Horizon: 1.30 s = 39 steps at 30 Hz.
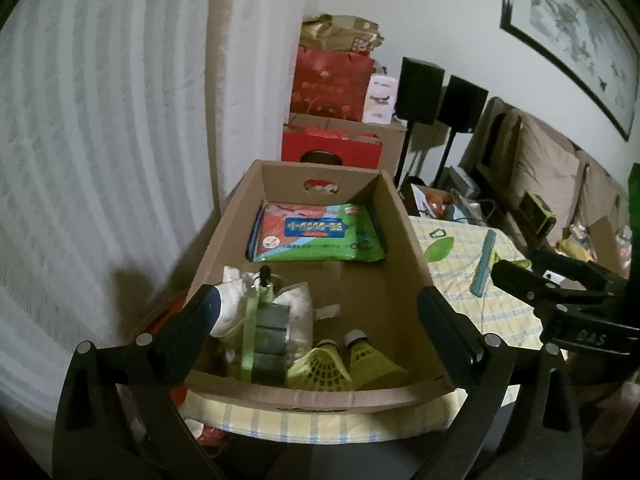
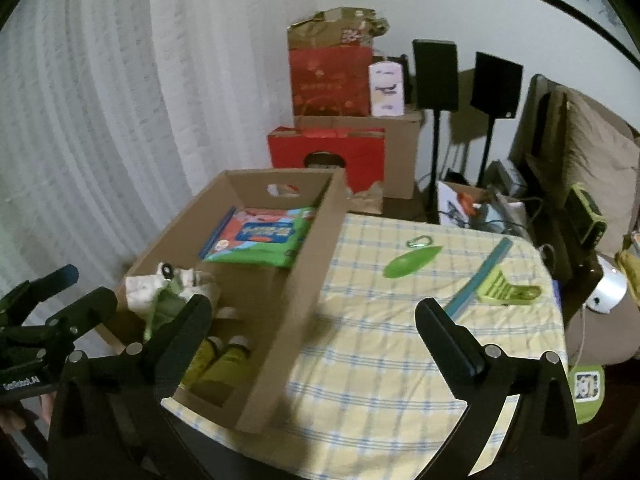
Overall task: Organize objects
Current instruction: 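Withdraw both grippers from the box back over the table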
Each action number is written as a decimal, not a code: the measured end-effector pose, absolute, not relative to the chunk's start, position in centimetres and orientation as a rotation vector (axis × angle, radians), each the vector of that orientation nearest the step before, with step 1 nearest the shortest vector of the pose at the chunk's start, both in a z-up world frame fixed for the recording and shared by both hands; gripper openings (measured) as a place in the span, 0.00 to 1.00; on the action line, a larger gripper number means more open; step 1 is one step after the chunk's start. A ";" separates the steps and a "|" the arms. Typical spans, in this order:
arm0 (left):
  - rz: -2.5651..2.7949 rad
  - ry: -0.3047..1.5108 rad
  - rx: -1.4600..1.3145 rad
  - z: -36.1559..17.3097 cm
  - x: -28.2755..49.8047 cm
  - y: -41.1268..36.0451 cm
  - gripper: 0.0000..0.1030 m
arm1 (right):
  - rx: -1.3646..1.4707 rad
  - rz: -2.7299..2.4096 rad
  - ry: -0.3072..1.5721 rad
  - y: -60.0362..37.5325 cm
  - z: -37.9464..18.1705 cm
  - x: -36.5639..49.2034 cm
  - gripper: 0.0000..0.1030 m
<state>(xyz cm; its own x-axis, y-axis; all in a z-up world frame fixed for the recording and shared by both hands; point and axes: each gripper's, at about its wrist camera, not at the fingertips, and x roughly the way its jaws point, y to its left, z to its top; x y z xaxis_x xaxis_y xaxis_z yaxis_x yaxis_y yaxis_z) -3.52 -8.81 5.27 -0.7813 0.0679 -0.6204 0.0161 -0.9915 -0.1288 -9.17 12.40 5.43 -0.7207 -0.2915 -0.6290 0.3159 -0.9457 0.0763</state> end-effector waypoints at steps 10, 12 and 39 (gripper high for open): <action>2.834 -0.265 -1.043 5.0 -4.4 -5.5 0.96 | 0.962 -2.724 0.033 16.7 5.0 -8.6 0.99; 2.807 -0.291 -1.045 5.0 -4.6 -4.7 0.96 | 0.969 -2.739 0.017 17.9 4.9 -8.6 0.99; 2.649 -0.019 -1.114 2.1 -9.0 8.0 1.00 | 1.068 -2.932 -0.161 31.0 3.6 -10.0 0.99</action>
<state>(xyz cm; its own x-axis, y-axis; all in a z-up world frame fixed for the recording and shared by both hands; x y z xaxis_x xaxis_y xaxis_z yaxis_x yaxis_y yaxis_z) -9.03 7.96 2.11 -0.6692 0.2486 -0.7003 -0.2387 -0.9644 -0.1142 -10.00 31.04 3.56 -0.7664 -0.0512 -0.6403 -0.0192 -0.9945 0.1025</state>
